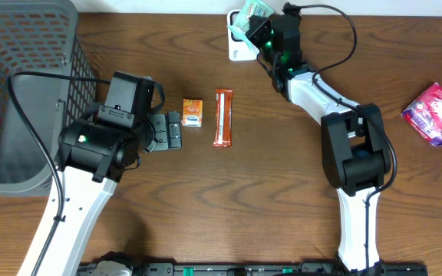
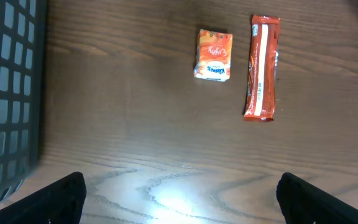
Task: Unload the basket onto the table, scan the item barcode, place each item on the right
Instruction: 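Hold the wipes pack up against the scanner with the right gripper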
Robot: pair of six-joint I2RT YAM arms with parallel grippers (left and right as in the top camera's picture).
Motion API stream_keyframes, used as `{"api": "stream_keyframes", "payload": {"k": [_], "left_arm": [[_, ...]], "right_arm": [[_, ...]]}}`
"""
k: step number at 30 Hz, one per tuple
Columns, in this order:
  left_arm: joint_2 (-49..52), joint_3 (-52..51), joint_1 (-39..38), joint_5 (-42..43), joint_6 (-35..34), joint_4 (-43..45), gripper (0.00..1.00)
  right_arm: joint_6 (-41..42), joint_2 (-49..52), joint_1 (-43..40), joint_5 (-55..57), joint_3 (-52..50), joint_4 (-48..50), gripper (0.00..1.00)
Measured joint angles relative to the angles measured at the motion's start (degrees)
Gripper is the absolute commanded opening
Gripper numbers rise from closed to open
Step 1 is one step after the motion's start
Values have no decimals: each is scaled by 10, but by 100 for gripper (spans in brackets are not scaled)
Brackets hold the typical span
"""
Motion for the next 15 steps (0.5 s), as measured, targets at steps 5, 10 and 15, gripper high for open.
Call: {"api": "stream_keyframes", "payload": {"k": [5,10,15], "left_arm": [[0,0,0,0,0,0,98],[0,0,0,0,0,0,98],[0,0,0,0,0,0,98]], "right_arm": [[-2,0,0,-3,0,-6,1],[-2,1,0,10,0,0,1],[-1,13,0,21,9,30,1]]}}
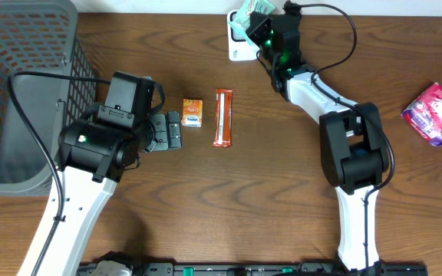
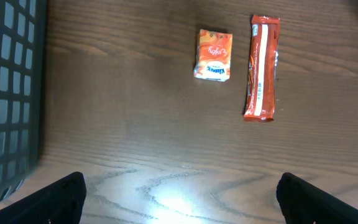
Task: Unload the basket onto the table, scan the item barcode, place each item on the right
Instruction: 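Hold the wipes pack up against the scanner with the right gripper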
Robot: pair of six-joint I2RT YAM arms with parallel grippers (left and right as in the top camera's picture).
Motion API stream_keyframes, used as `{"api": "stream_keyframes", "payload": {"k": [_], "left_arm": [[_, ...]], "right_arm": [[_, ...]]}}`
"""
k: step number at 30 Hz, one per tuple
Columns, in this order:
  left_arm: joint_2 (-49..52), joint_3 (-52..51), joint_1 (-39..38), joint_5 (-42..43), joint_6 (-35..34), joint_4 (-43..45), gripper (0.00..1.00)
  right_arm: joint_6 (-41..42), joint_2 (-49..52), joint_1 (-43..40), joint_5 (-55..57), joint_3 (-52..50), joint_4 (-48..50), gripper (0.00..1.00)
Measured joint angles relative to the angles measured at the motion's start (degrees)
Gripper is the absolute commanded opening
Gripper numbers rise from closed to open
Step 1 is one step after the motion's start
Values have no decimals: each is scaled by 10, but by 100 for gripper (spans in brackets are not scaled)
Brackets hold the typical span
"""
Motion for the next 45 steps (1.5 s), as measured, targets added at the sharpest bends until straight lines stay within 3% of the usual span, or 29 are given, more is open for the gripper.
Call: {"api": "stream_keyframes", "payload": {"k": [11,32,41,45], "left_arm": [[0,0,0,0,0,0,98],[0,0,0,0,0,0,98],[0,0,0,0,0,0,98],[0,0,0,0,0,0,98]], "right_arm": [[1,54,1,-11,74,-45,1],[-67,54,-5,-87,89,-24,1],[-71,-4,-8,-96,91,-66,1],[-73,-19,-7,-66,96,-141,1]]}}
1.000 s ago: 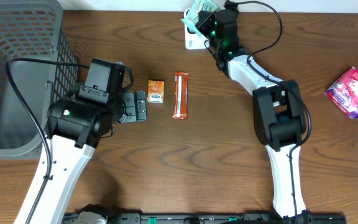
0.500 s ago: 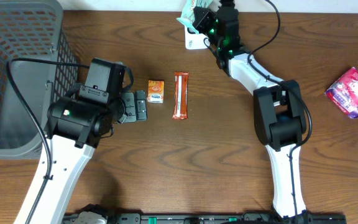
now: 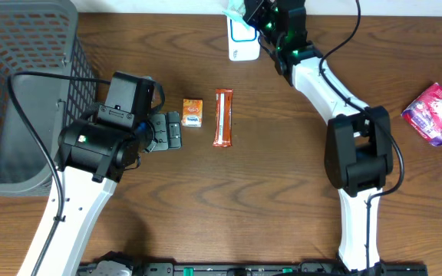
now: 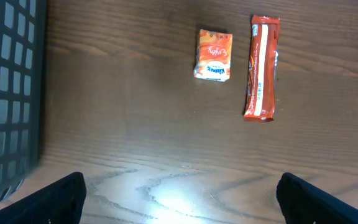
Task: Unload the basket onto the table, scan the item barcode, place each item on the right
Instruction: 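Hold the wipes pack up against the scanner with the right gripper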
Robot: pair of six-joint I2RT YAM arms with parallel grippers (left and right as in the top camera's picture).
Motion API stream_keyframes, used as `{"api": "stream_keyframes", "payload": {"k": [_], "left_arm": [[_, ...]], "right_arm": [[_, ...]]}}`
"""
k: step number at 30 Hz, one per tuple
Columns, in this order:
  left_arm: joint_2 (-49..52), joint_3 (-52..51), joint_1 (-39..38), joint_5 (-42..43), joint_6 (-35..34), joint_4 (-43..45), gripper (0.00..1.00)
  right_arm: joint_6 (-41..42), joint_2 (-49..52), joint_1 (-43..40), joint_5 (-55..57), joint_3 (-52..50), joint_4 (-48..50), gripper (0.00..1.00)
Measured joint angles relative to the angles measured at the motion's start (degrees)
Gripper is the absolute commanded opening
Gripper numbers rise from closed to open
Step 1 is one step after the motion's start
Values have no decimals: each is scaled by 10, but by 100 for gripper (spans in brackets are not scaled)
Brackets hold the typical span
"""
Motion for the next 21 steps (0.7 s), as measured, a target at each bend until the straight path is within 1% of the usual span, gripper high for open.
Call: {"api": "stream_keyframes", "payload": {"k": [3,8,14,19,21], "left_arm": [[0,0,0,0,0,0,98],[0,0,0,0,0,0,98],[0,0,0,0,0,0,98],[0,0,0,0,0,0,98],[0,0,0,0,0,0,98]], "right_arm": [[0,2,0,24,0,-24,1],[0,11,-1,41,0,-14,1],[-2,41,-1,44,0,-3,1],[-13,46,-7,38,0,16,1],[-16,42,-15,33,0,3,1]]}}
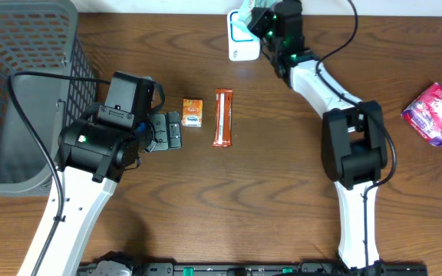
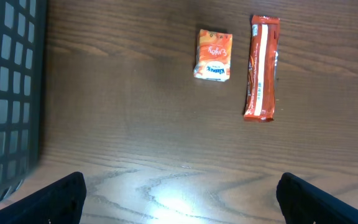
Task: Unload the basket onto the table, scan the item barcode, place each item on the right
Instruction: 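Hold the wipes pack up against the scanner with the right gripper, then carry the wipes pack right and drop it beside the snack bag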
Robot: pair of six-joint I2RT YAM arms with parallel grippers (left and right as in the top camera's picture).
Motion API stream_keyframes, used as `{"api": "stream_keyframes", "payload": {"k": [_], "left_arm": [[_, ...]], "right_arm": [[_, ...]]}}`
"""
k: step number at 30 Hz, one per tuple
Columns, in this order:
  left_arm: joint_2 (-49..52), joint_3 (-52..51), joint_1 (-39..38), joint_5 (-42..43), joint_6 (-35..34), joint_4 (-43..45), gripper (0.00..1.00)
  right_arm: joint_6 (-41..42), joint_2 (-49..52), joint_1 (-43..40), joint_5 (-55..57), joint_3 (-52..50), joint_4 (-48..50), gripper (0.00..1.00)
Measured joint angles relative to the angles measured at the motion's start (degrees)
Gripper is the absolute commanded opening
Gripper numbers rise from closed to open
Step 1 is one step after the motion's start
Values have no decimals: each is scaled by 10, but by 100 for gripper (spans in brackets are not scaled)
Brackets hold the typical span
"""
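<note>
At the table's far edge my right gripper [image 1: 258, 17] is shut on a pale green packet [image 1: 247, 11], which it holds above the white scanner [image 1: 240, 44]. My left gripper [image 1: 172, 131] [image 2: 182, 205] stands open over bare wood, its dark fingertips [image 2: 61, 198] far apart with nothing between them. Just beyond it lie a small orange packet [image 1: 192, 112] [image 2: 214, 55] and a long orange-red bar [image 1: 222, 116] [image 2: 261, 67], which lies with its barcode side up in the left wrist view.
A grey mesh basket [image 1: 21, 84] [image 2: 5, 93] fills the left side of the table. A pink and purple packet [image 1: 434, 113] lies at the far right. A black cable [image 1: 344, 38] loops behind the right arm.
My right gripper and the green packet have shifted slightly right and down from the top edge, back over the scanner. The left arm and the items on the table have not moved.
My right gripper held the green packet over the scanner at the first two moments. Then it was higher and further left, at the frame's top edge, and now it sits a little lower again. The left gripper stayed open and still throughout.
</note>
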Motion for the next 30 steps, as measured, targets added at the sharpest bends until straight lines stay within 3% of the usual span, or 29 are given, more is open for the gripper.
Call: {"api": "stream_keyframes", "payload": {"k": [6,14,20,21,23,25,29,30], "left_arm": [[0,0,0,0,0,0,98],[0,0,0,0,0,0,98],[0,0,0,0,0,0,98],[0,0,0,0,0,0,98],[0,0,0,0,0,0,98],[0,0,0,0,0,0,98],[0,0,0,0,0,0,98],[0,0,0,0,0,0,98]], "right_arm": [[-17,-39,-70,-8,0,-150,1],[-113,-120,-236,28,2,-356,1],[-166,-125,-333,62,2,-468,1],[-173,-125,-346,66,2,-476,7],[-188,-125,-374,70,2,-486,52],[-196,-125,-391,74,2,-494,79],[-212,-125,-420,74,2,-512,99],[-221,-125,-424,71,2,-515,99]]}}
